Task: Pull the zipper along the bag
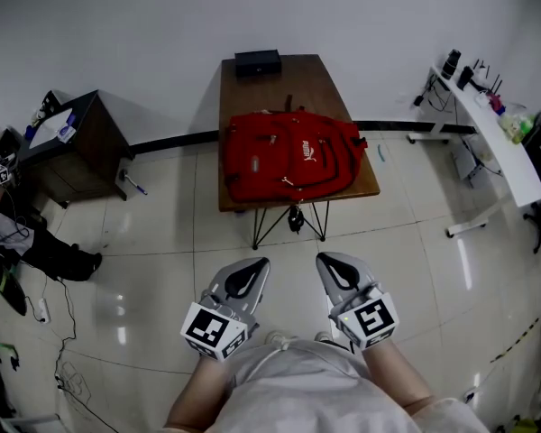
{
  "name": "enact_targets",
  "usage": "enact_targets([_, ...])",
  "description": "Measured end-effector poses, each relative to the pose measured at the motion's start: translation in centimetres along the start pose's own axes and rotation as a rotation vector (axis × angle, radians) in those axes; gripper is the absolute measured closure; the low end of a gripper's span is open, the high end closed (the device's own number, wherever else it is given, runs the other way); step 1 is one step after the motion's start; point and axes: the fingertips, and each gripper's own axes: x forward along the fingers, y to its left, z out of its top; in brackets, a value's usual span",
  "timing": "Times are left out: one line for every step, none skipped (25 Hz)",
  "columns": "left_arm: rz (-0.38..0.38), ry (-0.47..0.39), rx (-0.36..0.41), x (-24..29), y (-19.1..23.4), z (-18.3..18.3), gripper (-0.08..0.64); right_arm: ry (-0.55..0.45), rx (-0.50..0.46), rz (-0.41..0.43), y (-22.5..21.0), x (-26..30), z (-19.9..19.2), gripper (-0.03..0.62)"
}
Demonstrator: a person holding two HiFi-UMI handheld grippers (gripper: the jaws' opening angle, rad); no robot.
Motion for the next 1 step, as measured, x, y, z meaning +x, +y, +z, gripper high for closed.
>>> enact_targets([-0.001, 0.000, -0.001, -0.01, 0.05, 0.06, 0.553, -0.003, -0.003, 0.002, 0.09, 0.07, 0.03, 0.586])
